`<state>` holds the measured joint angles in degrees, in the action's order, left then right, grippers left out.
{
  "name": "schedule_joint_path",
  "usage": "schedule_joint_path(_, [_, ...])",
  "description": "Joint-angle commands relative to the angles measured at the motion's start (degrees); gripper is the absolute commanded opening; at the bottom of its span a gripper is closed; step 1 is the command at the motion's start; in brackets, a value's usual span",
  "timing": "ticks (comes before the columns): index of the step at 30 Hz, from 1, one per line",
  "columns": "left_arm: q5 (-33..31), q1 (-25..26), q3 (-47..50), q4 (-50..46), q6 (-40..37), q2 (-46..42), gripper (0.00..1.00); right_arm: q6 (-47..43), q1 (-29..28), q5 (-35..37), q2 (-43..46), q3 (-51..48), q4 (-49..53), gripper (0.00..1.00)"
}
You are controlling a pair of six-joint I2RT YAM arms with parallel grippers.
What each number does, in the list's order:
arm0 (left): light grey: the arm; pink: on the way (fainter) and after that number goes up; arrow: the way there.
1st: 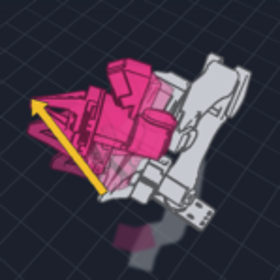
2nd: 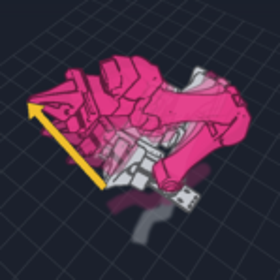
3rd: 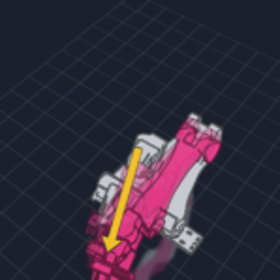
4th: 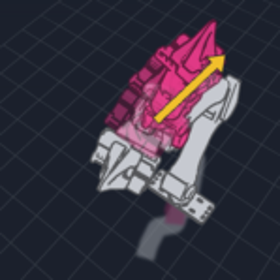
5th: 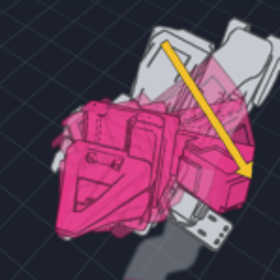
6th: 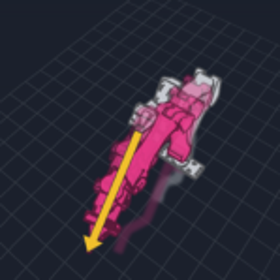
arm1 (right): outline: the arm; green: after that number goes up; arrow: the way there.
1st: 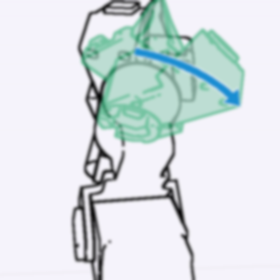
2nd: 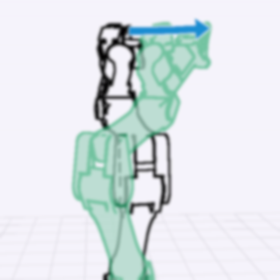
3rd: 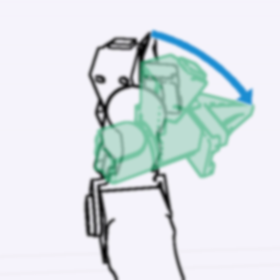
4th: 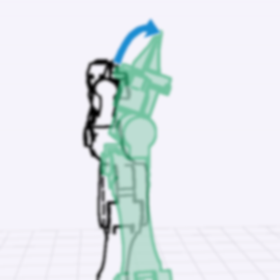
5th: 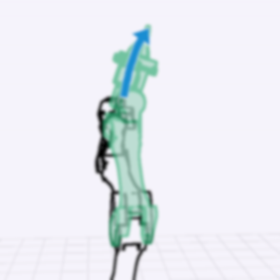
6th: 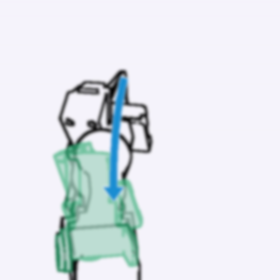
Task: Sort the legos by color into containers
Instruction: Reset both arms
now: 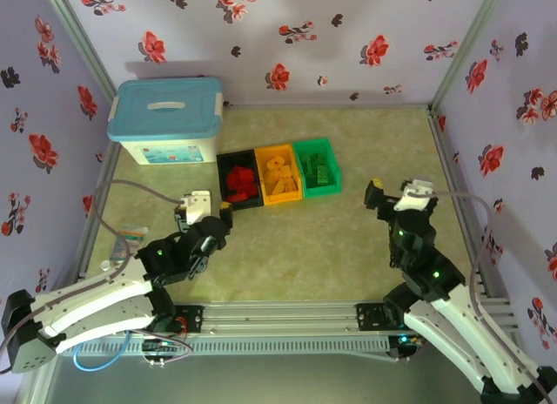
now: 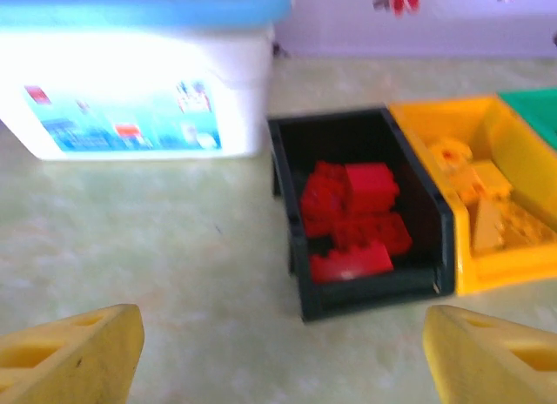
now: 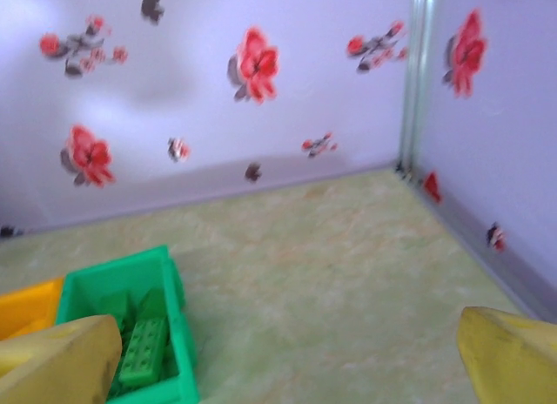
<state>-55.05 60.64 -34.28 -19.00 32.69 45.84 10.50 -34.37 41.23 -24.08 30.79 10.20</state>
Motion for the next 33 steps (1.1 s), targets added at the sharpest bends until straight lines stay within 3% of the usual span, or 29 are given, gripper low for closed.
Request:
schedule_joint_path(1, [-11.55, -0.44, -1.25, 2.49, -8.97, -3.33, 0.85, -4.65, 0.27, 5.63, 4.82, -3.06, -4.29, 0.99])
schedule_joint_path(6, [-21.2, -0.7, 4.38, 17.47, -23.77, -8.03, 0.88, -3.94, 0.27, 12.02, 9.83, -6.57, -2.46, 0.99])
schedule_joint_path(7, [-22.57, -0.81, 6.34, 22.48, -27.74, -8.74, 0.88, -3.49, 0.27, 13.28, 10.36, -7.14, -1.75, 0.99])
schedule_joint_path(9, [-26.27, -0.99, 11.48, 34.92, -36.9, -9.94, 0.99, -1.4, 0.27, 16.24, 11.68, -8.24, 1.72, 0.99])
schedule_joint_path(12, [-28.99, -2.36, 18.13, 50.08, -45.45, -10.42, 1.0, 2.12, 0.27, 18.61, 13.2, -10.2, 6.38, 0.99])
schedule_joint_path(19, [-31.08, -7.92, 20.45, 37.86, -36.66, -8.7, 1.0, 3.98, 0.28, 18.81, 13.84, -14.77, 9.11, 0.99])
schedule_joint_path(21, [-28.67, -9.07, 19.33, 33.75, -33.78, -8.43, 1.0, 1.26, 0.27, 18.81, 13.43, -16.99, 6.18, 0.99])
schedule_joint_path(26, [-25.04, -13.47, 19.04, 34.53, -34.79, -5.34, 1.0, -0.6, 0.28, 17.1, 9.59, -22.5, -1.33, 0.99])
schedule_joint_path(28, [-23.4, -16.47, 22.46, 37.98, -34.81, -2.88, 1.0, -1.07, 0.36, 16.52, 7.79, -22.48, -2.95, 0.99])
schedule_joint_path(29, [-22.91, -17.81, 24.74, 37.3, -30.33, -1.5, 0.99, -0.04, 0.5, 17.13, 6.85, -21.95, -2.41, 0.99])
schedule_joint_path(30, [-23.05, -18.97, 25.64, 41.91, -33.28, -0.51, 1.0, 0.01, 0.55, 17.39, 5.86, -21.92, -3.03, 0.99])
schedule_joint_path(33, [-17.97, -18.7, 23.12, 32.97, -28.54, 0.15, 1.0, 0.03, 0.62, 17.2, 3.95, -21.65, -3.88, 0.99])
